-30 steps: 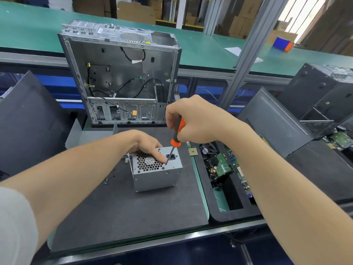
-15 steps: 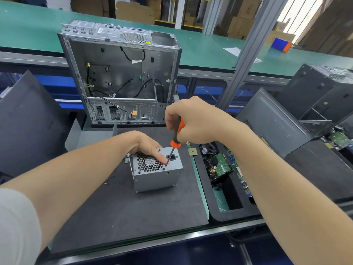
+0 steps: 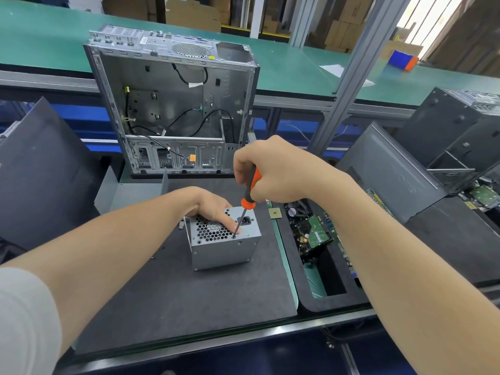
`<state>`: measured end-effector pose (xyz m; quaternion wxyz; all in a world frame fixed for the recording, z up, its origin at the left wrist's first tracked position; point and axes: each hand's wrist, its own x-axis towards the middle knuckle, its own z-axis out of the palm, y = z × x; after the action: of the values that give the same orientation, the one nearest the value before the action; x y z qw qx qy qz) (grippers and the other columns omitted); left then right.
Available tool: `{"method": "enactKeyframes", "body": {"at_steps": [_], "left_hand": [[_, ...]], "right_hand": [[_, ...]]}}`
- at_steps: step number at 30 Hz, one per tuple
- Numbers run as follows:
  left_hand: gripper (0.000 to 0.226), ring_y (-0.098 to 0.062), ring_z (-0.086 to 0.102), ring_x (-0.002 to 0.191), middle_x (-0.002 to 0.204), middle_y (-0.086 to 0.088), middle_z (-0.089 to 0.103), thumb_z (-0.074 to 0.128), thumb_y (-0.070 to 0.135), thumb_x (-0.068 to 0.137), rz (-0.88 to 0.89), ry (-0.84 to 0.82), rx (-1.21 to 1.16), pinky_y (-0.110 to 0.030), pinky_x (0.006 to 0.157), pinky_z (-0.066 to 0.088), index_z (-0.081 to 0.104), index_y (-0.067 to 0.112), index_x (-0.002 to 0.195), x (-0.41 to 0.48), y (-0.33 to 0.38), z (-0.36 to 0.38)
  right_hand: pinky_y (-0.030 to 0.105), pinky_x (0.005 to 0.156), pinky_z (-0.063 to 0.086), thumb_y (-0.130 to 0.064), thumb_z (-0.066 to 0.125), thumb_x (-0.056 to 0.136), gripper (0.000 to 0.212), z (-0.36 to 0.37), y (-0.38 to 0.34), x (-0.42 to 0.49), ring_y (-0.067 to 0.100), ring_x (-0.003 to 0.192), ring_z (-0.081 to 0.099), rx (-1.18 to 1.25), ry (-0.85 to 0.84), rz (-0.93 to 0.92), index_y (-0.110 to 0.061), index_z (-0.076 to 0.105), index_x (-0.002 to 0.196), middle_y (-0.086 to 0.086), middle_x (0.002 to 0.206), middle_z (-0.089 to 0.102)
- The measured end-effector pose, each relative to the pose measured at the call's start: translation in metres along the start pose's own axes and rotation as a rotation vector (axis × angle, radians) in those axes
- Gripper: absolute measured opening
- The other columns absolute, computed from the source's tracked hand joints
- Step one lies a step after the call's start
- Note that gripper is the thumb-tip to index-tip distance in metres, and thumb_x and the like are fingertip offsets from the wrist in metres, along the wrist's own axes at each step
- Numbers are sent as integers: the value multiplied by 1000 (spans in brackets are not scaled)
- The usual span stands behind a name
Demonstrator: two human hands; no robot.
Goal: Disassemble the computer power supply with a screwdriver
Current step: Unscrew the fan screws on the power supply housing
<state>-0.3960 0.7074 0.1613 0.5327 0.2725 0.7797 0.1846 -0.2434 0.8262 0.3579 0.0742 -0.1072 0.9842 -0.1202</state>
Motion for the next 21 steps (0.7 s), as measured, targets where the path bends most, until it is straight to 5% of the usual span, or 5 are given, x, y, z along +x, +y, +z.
{"method": "enactKeyframes", "body": {"at_steps": [11,17,21], "left_hand": [[53,-27,70,116,126,-3,72,83,51,83,30,14,2,-47,102,57,66,21,124,1,-1,1],[41,-13,68,77,84,9,72,83,49,83,44,24,19,-34,79,55,67,23,110,-1,2,2],[51,-30,74,111,123,-10,76,81,41,89,39,3,-12,-40,82,64,66,16,130,-4,1,2]], "right_hand": [[24,55,41,-5,69,75,24,3,4,1,4,72,58,19,21,20,-22,68,92,-6,95,67],[25,53,39,-13,75,75,18,4,7,3,7,71,59,19,53,51,-22,69,89,-13,81,60],[25,51,36,-22,77,76,15,5,7,4,7,66,56,21,69,61,-21,69,88,-12,79,60]]}}
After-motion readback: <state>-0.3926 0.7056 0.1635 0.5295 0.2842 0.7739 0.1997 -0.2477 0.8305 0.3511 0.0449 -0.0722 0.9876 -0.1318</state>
